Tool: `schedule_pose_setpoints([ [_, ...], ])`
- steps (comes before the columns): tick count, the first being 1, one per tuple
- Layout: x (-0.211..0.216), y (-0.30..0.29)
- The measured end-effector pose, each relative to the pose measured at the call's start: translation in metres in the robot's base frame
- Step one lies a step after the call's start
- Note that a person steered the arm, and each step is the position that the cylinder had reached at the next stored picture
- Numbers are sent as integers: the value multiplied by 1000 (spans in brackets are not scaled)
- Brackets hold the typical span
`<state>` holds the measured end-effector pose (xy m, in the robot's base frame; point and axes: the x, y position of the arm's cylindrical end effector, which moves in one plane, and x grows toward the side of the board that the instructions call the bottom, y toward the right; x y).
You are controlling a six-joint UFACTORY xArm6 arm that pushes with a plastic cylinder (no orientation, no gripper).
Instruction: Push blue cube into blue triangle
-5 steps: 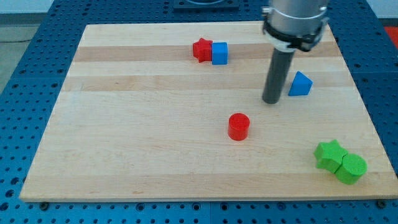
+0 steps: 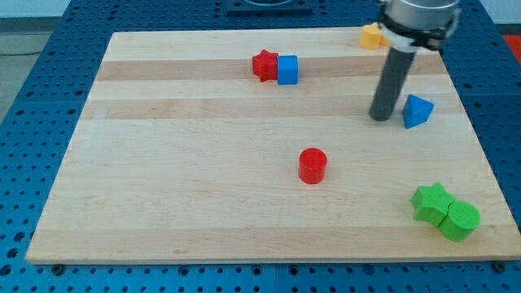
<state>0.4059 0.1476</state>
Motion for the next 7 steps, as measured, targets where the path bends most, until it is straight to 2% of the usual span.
schedule_pose_setpoints([
  [1, -47, -5],
  [2, -109, -37],
  [3, -142, -95],
  [4, -144, -146],
  [5, -125, -163],
  [6, -104, -148],
  [7, -112, -133],
])
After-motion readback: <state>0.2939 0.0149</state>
